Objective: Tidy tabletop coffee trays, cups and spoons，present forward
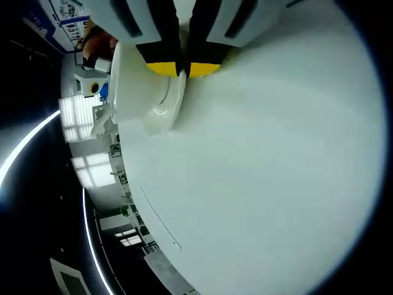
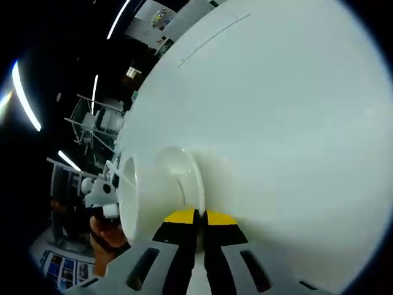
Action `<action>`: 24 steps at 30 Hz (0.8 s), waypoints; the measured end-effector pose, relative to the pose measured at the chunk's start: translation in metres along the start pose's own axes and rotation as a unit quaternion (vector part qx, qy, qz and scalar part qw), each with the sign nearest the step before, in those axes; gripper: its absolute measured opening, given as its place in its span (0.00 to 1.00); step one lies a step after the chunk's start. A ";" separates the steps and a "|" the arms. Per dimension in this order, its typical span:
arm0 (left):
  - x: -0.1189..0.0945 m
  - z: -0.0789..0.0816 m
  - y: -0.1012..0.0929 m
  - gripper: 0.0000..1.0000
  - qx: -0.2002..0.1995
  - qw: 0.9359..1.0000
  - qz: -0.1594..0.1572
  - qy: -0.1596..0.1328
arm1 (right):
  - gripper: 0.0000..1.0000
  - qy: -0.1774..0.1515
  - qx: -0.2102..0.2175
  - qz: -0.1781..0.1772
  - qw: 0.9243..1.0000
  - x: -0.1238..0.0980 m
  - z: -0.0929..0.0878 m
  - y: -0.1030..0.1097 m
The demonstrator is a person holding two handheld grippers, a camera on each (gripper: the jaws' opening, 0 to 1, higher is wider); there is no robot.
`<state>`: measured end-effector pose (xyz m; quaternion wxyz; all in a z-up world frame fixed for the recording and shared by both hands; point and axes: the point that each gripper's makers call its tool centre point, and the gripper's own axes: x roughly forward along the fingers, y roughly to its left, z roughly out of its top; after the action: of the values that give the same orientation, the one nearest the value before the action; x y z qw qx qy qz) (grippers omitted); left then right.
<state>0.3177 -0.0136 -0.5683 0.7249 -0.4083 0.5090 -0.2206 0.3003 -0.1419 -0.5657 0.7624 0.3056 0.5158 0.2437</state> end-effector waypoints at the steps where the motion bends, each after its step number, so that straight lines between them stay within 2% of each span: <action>1: -0.002 0.000 -0.002 0.05 0.000 1.000 -0.001 -0.001 | 0.04 0.001 0.001 0.002 1.000 0.000 0.000 0.002; 4: -0.006 -0.006 -0.007 0.05 0.003 1.000 -0.002 -0.004 | 0.04 -0.001 0.000 0.007 1.000 -0.001 0.001 0.009; 10: -0.014 -0.007 -0.013 0.05 0.007 1.000 0.000 -0.011 | 0.03 -0.002 -0.007 0.014 1.000 0.006 0.018 0.019; 15: -0.018 0.014 -0.014 0.05 0.008 1.000 0.003 -0.020 | 0.03 -0.002 -0.010 0.021 1.000 0.013 0.030 0.027; 21: -0.016 0.056 -0.011 0.05 0.006 1.000 0.006 -0.026 | 0.03 0.000 -0.012 0.022 1.000 0.026 0.045 0.037; 24: -0.016 0.071 -0.009 0.05 0.004 0.999 0.008 -0.030 | 0.03 -0.001 -0.010 0.024 1.000 0.033 0.058 0.040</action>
<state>0.3779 0.0189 -0.5414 0.7433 -0.4081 0.4893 -0.2039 0.3636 -0.1035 -0.5422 0.7598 0.3101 0.5051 0.2672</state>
